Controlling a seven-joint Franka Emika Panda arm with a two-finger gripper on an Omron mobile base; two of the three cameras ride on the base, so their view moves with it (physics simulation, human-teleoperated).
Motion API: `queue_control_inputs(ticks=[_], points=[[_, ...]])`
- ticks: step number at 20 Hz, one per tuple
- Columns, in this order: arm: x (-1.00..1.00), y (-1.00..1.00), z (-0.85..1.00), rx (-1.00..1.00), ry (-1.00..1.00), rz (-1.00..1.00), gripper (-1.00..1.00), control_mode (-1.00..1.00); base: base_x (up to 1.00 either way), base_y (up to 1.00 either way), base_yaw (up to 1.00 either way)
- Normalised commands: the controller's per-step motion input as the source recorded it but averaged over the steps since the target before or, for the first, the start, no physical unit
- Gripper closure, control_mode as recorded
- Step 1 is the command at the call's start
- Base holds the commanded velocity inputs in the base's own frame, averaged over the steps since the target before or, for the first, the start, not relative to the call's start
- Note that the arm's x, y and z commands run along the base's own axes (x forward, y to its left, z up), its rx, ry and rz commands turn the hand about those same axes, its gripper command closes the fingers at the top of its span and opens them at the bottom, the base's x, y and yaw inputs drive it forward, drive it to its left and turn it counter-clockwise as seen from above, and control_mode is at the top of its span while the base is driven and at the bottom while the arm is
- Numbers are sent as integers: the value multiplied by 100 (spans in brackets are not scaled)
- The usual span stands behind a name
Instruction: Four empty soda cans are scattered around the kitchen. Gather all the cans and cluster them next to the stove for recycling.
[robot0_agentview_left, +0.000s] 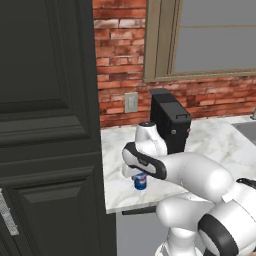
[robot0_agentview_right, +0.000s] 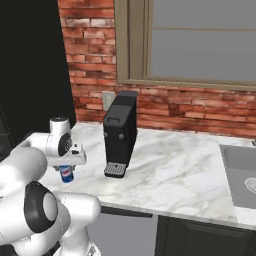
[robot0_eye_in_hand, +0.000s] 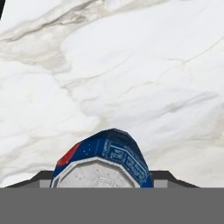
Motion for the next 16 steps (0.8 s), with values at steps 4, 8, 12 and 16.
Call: queue_control_inputs(ticks=[4,8,12,16], points=[[-40,-42,16,1,-4,0,100,-100,0,0,0],[-14,-39,36,2,-1,0,100,-100,0,0,0],[-18,-44,26,0,0,0,100,-100,0,0,0],[-21,-46,22,0,0,-2,100,-100,0,0,0]])
